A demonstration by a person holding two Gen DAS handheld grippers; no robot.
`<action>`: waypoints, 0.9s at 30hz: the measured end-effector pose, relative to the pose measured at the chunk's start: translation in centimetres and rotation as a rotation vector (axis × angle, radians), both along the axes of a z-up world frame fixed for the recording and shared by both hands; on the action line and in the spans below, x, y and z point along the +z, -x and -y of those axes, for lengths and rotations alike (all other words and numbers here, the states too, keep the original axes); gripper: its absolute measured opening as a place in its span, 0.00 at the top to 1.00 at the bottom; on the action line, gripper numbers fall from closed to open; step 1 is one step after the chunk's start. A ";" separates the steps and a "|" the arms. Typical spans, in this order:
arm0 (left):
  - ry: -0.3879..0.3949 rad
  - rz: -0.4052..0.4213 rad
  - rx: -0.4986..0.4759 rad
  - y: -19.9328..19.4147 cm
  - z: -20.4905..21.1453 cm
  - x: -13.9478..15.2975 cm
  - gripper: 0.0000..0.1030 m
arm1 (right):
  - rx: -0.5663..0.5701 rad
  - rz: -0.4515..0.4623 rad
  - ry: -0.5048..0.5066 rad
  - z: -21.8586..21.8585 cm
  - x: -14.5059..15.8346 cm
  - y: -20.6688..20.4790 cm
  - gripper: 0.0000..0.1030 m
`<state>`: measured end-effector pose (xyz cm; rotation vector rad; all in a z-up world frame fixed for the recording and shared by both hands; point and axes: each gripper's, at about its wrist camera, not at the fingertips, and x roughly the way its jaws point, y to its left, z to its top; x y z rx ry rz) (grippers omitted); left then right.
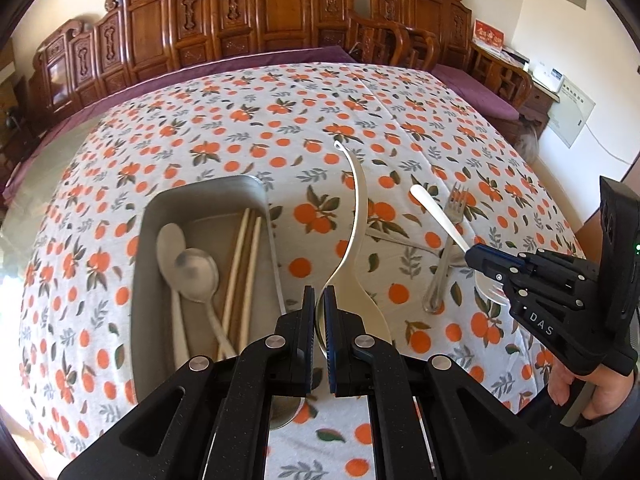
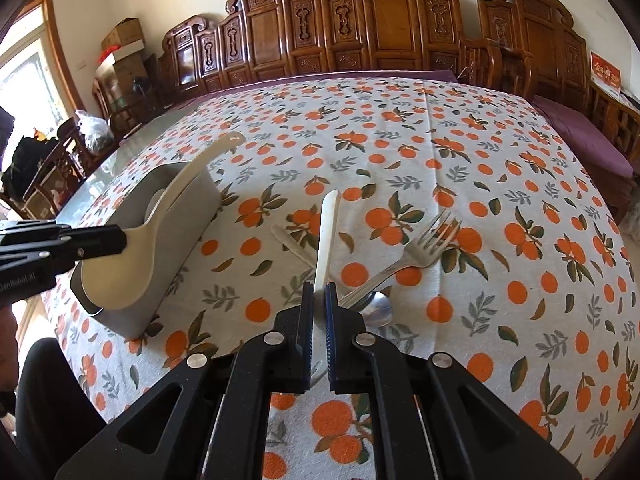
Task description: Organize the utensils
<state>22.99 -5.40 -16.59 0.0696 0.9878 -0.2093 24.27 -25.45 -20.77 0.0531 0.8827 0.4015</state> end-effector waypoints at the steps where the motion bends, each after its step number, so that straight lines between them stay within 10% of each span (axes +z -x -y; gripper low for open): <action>1: 0.001 0.003 0.006 0.2 -0.4 0.1 0.96 | 0.002 0.001 0.002 -0.1 0.0 0.1 0.93; 27: 0.035 -0.071 0.140 -0.4 -8.2 -3.5 0.96 | 0.059 0.066 -0.029 -3.5 3.7 2.7 0.93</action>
